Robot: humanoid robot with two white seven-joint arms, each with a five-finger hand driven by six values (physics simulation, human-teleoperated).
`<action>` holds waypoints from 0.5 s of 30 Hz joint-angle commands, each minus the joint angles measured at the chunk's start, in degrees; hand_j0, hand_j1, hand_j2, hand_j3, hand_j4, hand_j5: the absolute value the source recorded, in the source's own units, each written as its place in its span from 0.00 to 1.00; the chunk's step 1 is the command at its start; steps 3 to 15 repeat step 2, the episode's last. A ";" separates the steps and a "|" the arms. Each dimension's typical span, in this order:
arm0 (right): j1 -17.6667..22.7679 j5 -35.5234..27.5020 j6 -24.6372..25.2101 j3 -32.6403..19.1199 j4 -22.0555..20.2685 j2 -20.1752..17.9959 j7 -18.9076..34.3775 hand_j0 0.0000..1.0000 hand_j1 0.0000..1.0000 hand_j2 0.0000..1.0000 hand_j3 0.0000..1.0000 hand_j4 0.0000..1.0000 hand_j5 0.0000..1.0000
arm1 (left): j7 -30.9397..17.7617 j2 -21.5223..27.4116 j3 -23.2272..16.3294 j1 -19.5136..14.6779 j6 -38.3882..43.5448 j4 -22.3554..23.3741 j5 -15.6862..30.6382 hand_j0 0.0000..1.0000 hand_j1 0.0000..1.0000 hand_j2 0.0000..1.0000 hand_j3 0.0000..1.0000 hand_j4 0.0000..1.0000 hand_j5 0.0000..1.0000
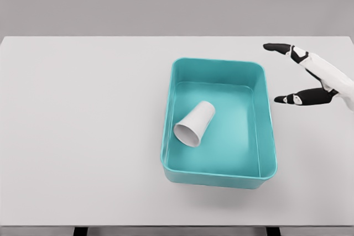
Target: Put the paper cup into the basket with your right arm
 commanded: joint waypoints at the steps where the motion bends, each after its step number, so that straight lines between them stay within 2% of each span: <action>1: 0.00 -0.45 0.15 -0.36 0.85 0.16 -0.03 1.00 1.00 1.00 1.00 1.00 1.00 | -0.01 0.00 0.00 0.00 -0.03 0.00 -0.04 1.00 1.00 1.00 1.00 1.00 1.00; 2: 0.17 -0.45 0.15 -0.36 1.81 0.25 -0.03 1.00 1.00 1.00 1.00 1.00 1.00 | -0.01 0.00 -0.08 0.00 -0.12 0.00 -0.13 1.00 1.00 1.00 1.00 1.00 1.00; 15: 0.17 -0.45 0.15 -0.36 1.81 0.25 -0.03 1.00 1.00 1.00 1.00 1.00 1.00 | -0.01 0.00 -0.08 0.00 -0.12 0.00 -0.13 1.00 1.00 1.00 1.00 1.00 1.00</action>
